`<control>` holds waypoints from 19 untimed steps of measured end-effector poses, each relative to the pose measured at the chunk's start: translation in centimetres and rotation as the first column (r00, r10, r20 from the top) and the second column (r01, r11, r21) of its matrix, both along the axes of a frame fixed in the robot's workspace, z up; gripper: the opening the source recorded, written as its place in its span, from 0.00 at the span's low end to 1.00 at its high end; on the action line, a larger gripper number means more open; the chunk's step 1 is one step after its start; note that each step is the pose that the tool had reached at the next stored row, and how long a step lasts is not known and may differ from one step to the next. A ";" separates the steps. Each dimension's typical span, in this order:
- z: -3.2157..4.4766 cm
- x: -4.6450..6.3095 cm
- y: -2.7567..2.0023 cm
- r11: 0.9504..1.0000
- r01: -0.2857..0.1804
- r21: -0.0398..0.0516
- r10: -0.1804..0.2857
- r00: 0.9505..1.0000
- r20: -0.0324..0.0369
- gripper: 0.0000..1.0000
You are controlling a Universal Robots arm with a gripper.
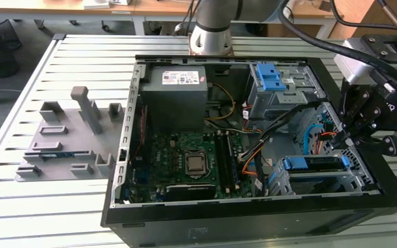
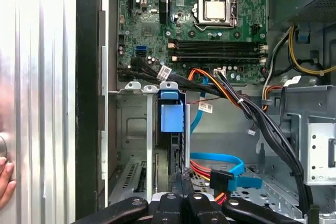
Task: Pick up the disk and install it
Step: 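Insert the first disk wire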
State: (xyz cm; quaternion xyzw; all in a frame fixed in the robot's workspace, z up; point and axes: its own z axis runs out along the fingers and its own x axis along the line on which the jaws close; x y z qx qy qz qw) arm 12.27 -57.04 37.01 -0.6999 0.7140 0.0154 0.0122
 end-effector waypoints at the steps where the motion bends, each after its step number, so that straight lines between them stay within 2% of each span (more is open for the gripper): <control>1: 0.12 0.0 0.02 1.000 0.000 0.000 0.000 1.000 0.001 0.11; 8: 0.65 0.4 0.39 1.000 0.001 0.000 -0.001 1.000 0.006 0.11; 11: 0.79 0.6 0.78 1.000 0.002 -0.003 -0.002 1.000 0.010 0.11; 14: 0.80 0.8 1.36 1.000 0.002 -0.012 -0.002 1.000 0.012 0.11; 19: 0.80 1.0 1.88 1.000 0.003 -0.026 -0.002 1.000 0.012 0.11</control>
